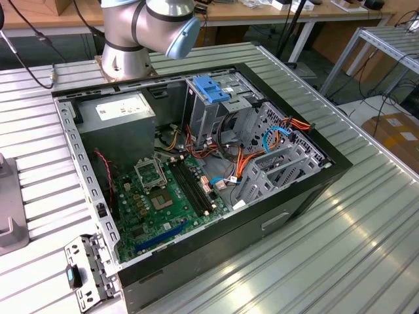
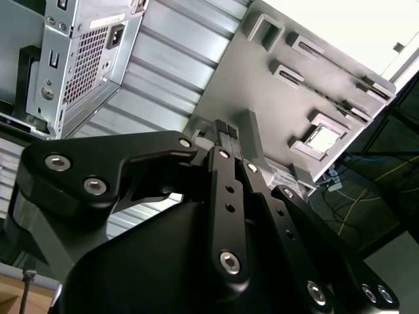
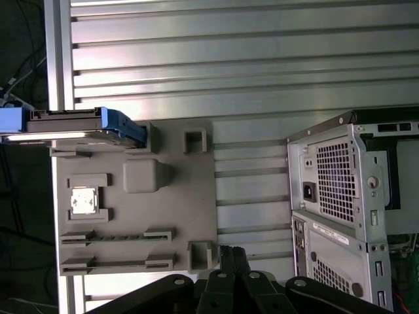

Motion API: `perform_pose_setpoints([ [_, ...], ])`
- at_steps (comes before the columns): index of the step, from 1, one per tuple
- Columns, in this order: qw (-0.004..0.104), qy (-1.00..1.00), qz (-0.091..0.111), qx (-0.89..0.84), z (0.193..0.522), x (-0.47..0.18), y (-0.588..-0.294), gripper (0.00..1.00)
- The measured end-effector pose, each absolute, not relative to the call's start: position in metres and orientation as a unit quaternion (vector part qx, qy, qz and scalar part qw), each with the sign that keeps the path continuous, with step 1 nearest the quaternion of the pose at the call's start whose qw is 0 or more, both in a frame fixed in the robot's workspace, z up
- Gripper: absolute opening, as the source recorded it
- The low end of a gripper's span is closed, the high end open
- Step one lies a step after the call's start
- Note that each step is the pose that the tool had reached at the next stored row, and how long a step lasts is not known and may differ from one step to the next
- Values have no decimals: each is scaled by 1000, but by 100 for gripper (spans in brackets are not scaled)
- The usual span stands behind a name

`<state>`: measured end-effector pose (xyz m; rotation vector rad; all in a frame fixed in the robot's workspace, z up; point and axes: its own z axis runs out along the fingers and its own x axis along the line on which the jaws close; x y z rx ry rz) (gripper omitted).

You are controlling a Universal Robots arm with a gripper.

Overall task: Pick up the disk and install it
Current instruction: 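Reach for the disk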

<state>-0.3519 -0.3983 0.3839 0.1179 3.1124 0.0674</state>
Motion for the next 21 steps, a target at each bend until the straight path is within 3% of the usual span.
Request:
perform_pose_setpoints([
  [21,13,999,22,38,382,-360,-398,10],
])
